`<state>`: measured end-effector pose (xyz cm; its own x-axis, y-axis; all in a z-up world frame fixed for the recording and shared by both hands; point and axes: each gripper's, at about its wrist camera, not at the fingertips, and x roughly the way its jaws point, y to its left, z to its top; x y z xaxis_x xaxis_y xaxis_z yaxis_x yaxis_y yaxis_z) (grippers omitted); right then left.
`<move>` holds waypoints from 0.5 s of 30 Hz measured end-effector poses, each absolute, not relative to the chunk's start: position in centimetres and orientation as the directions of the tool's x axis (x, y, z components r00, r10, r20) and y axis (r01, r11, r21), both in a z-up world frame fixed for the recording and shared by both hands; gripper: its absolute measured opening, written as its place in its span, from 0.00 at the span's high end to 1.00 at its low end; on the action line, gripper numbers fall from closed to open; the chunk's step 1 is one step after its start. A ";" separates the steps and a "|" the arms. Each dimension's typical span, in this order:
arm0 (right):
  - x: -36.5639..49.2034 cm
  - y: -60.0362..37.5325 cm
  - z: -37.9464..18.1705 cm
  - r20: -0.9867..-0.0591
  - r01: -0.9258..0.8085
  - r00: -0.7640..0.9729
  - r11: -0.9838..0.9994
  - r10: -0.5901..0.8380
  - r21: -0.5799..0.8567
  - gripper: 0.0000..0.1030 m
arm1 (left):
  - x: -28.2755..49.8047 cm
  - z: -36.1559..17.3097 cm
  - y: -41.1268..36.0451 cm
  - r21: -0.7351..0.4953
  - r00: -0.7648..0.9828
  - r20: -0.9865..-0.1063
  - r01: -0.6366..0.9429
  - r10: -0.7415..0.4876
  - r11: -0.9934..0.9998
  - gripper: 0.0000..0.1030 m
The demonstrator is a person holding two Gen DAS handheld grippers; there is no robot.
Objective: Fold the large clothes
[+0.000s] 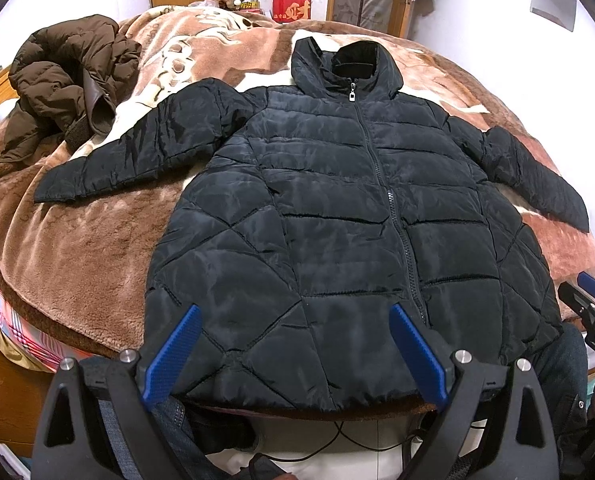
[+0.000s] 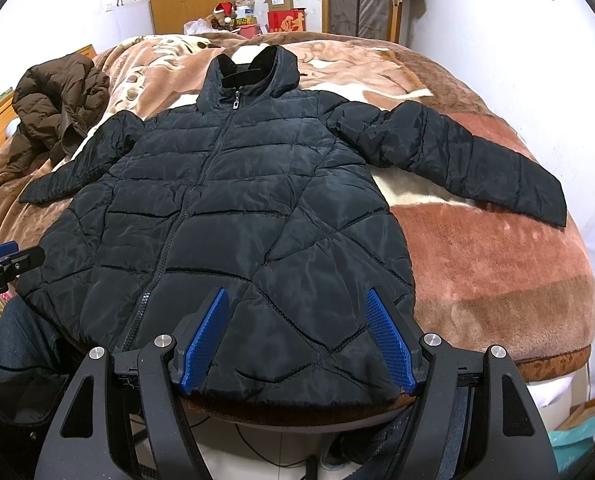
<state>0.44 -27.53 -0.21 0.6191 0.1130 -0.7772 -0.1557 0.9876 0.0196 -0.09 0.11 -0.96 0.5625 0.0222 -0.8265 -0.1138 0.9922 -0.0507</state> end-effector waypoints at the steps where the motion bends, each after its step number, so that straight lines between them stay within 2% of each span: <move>1: 0.4 -27.5 -0.3 -0.777 -0.156 0.619 0.988 0.113 0.019 0.31 | -0.1 -1.0 0.1 -0.051 0.562 -0.827 -0.114 0.022 0.992 0.07; 15: 0.4 -27.5 -0.6 -0.774 -0.160 0.622 0.987 0.121 0.026 0.31 | 0.0 -1.3 0.1 -0.059 0.556 -0.831 -0.115 0.016 0.992 0.07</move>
<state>0.40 -27.54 -0.62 0.6216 0.1213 -0.7739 -0.1601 0.9868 0.0261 -0.03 0.10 -1.25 0.5559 0.0156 -0.8311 -0.1154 0.9916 -0.0586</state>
